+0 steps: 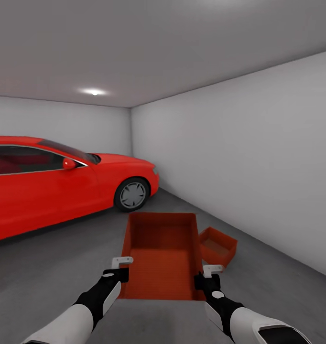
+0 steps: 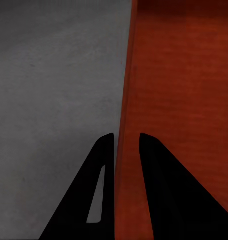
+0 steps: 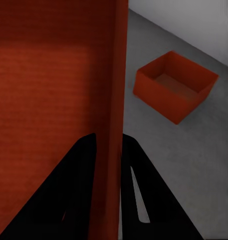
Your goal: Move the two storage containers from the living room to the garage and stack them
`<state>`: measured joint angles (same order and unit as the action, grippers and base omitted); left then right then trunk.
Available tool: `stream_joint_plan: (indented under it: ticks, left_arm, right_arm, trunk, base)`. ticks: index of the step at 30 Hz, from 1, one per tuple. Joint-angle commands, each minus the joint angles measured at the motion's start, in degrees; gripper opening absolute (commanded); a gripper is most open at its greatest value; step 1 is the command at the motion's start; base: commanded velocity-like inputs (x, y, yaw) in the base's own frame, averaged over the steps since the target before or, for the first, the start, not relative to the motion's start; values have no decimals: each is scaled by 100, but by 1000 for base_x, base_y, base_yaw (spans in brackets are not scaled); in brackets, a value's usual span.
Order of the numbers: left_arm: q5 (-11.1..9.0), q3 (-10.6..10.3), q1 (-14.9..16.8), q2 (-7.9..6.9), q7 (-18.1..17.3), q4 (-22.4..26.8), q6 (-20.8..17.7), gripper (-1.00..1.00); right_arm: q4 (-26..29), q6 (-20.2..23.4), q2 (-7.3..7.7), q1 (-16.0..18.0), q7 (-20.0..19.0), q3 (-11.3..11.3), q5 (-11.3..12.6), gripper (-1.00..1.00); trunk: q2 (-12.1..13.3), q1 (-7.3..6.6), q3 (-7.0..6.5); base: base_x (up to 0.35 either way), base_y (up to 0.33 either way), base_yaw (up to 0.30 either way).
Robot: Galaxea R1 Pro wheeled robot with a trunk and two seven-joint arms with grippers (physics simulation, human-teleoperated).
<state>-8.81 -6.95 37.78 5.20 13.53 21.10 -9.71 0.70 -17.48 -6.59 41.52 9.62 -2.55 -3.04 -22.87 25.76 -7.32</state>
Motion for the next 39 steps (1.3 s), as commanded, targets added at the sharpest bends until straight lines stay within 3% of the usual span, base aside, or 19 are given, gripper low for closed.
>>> stream_joint_plan:
  ticks: [1, 18, 39]
  left_arm:
    - [46, 92, 2, 1, 71, 228, -40, -100]
    - [46, 96, 2, -1, 71, 228, -40, -100]
    - [46, 98, 2, -7, 71, 227, -43, -100]
  right_arm:
    - [-17, -19, 0, -2, 40, 27, 76, -100]
    - [-17, -18, 0, 0, 38, 27, 76, -100]
    - [-17, -18, 0, 1, 33, 27, 76, -100]
  trunk:
    - [-5, 3, 3]
    - [-5, 3, 3]
    - [-5, 3, 3]
  base:
    - [59, 2, -286]
    - [122, 18, -286]
    - [289, 217, -286]
